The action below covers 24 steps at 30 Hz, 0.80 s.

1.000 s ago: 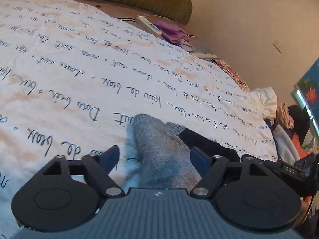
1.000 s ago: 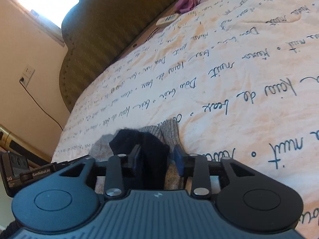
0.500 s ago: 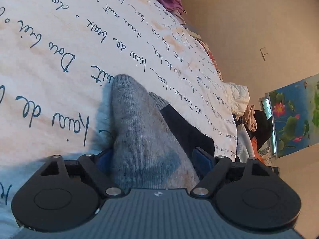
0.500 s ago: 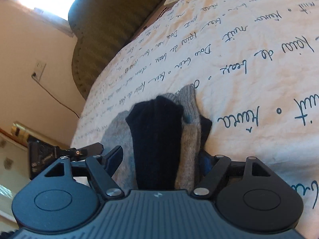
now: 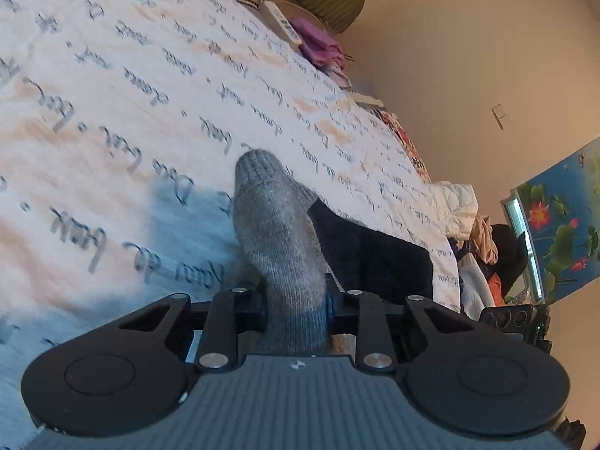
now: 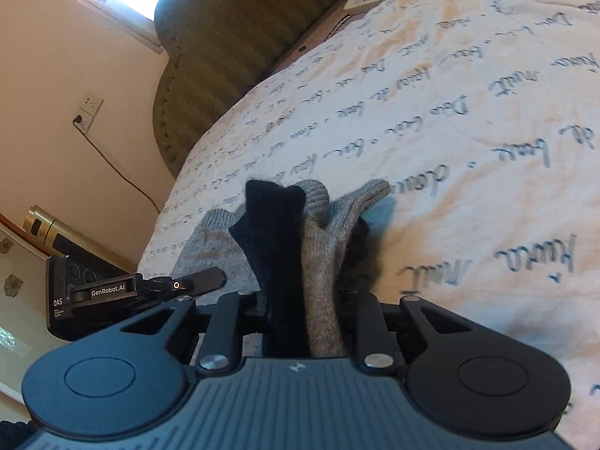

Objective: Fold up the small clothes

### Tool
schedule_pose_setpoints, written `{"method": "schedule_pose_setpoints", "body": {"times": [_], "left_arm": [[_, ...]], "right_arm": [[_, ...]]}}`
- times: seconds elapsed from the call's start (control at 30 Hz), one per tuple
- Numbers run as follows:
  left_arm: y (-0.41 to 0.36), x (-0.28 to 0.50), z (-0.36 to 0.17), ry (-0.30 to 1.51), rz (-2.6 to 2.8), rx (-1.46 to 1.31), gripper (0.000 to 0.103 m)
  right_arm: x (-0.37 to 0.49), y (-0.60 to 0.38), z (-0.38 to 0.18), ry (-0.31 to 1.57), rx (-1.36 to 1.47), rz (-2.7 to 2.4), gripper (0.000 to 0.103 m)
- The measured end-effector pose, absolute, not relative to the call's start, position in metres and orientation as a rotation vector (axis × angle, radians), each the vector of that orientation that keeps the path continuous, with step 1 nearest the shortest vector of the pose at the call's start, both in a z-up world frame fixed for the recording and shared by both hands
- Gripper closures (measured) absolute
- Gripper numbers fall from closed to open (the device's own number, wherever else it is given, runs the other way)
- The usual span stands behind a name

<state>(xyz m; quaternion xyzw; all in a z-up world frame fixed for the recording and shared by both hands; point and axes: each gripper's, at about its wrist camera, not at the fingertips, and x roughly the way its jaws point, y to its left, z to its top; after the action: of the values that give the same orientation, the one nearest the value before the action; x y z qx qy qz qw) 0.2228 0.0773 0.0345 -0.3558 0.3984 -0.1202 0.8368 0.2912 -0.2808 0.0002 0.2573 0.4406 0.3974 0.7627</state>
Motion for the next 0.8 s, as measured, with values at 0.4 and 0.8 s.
{"method": "schedule_pose_setpoints", "body": {"times": [0.4, 0.8], "left_arm": [[0.168, 0.194, 0.015, 0.812, -0.149, -0.892, 0.030], [0.071, 0.101, 0.002, 0.814, -0.268, -0.859, 0.010]], "right_arm": [[0.333, -0.206, -0.013, 1.087, 0.587, 0.849, 0.055], [0.240, -0.282, -0.006, 1.099, 0.320, 0.829, 0.027]]}}
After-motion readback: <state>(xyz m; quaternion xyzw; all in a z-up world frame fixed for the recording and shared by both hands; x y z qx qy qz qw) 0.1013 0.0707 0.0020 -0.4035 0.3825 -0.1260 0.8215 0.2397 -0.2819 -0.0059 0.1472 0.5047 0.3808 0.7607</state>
